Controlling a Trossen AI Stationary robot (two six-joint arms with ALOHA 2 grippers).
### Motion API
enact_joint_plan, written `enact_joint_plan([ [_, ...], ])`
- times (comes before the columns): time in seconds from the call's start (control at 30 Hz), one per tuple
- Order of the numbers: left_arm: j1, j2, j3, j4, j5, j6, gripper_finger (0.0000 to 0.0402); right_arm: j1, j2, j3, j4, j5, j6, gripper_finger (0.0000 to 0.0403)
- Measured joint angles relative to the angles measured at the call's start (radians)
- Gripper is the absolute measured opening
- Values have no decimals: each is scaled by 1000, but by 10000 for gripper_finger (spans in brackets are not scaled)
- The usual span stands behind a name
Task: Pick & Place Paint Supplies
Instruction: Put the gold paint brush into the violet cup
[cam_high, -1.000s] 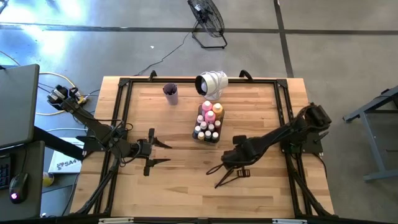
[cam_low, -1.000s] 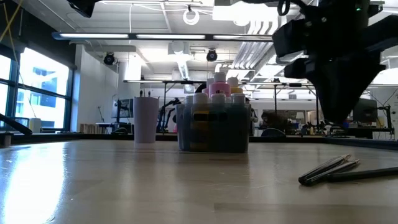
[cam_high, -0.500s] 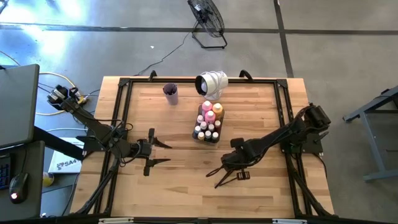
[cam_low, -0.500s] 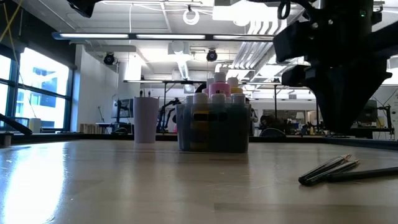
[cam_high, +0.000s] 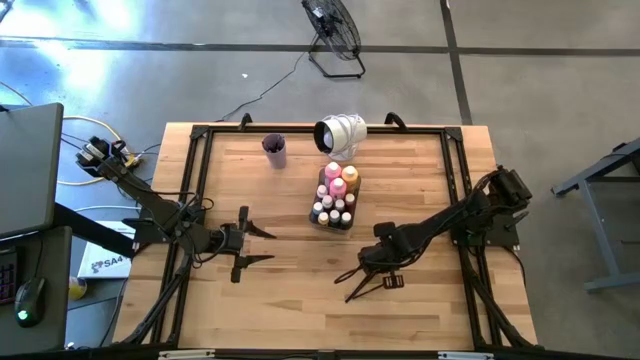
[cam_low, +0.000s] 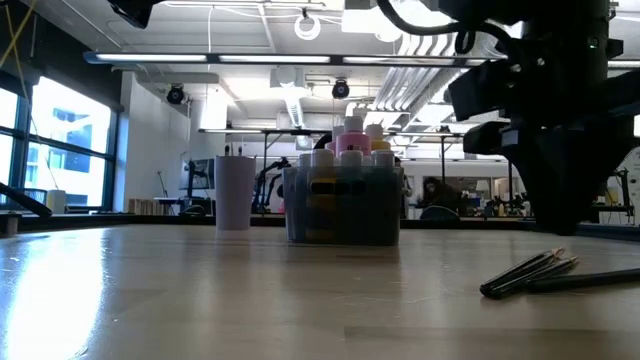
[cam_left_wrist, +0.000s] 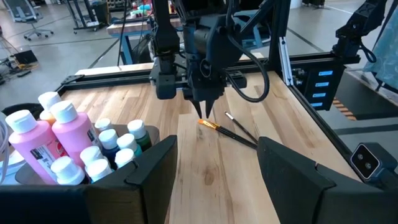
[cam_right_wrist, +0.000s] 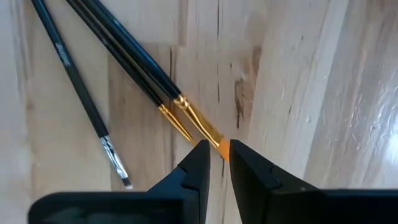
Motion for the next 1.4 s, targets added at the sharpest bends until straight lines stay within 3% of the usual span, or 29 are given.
enact_joint_plan([
  [0.5,0,0,0,0,0,0,219,-7,0,-76,73,20,-1,52],
  [0.67,0,0,0,-10,0,0,219,-10,0,-76,78,69,-27,52],
  [1.13,0,0,-1,-27,0,0,219,-26,0,-5,75,-18,-11,52],
  [1.4,0,0,-1,-27,0,0,219,-28,0,12,37,-26,-107,53],
])
